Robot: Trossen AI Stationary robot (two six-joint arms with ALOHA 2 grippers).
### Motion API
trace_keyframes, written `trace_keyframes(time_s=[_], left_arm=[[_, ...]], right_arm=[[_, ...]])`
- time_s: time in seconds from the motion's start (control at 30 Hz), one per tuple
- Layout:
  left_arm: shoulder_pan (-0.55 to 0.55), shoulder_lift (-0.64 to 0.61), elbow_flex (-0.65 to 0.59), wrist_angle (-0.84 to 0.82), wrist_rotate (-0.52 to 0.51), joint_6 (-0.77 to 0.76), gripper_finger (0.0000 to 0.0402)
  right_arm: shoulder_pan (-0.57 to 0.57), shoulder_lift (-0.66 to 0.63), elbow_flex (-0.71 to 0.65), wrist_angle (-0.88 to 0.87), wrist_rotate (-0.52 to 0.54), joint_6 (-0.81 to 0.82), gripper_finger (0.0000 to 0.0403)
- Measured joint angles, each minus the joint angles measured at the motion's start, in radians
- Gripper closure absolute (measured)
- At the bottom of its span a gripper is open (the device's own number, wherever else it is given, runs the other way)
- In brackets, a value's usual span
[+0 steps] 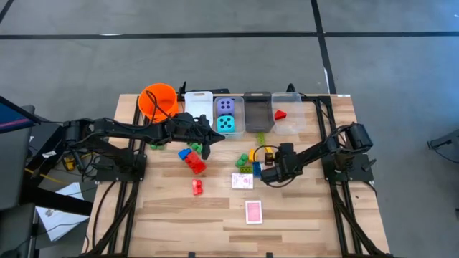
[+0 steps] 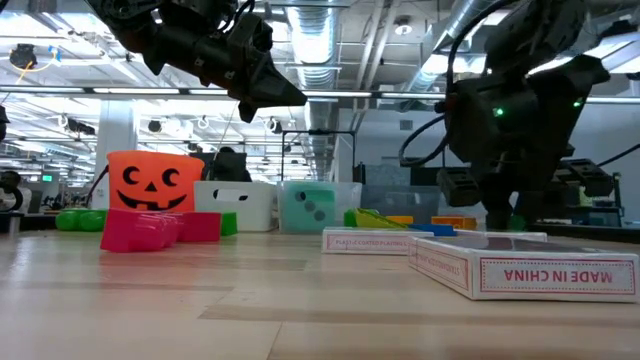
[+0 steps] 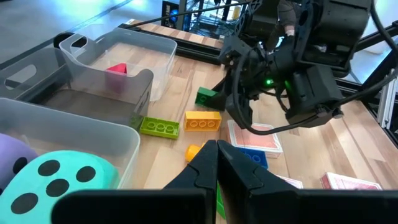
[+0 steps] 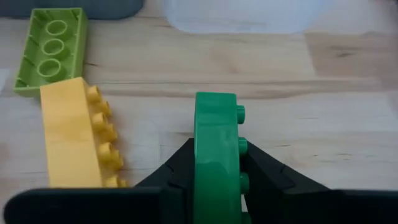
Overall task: Pick & Place Toys
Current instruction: Put the small green game piece into the right transparent bin
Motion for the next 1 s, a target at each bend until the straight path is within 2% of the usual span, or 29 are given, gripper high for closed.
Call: trace_keyframes(time_s=[0.23, 0.5, 0.7, 1.0], left_arm=[[0.000, 0.000, 0.000, 0.000, 0.000, 0.003, 0.0402], [0.000, 0.000, 0.000, 0.000, 0.000, 0.004, 0.0402], [0.000, 0.000, 0.000, -0.008, 0.000, 0.004, 0.0402], [0.000, 0.000, 0.000, -0.053, 0.000, 0.004, 0.0402]], right_arm=[[0.000, 0.000, 0.162, -0.281, 0.009, 0.002, 0.0315], [-0.016, 0.000, 0.419, -0.666, 0.203, -0.003, 0.0315], [-0.099, -0.066, 0.473, -0.637, 0.317, -0.204, 0.0315], [-0.297, -0.240, 0.358, -0.610, 0.335, -0.389, 0.0315]])
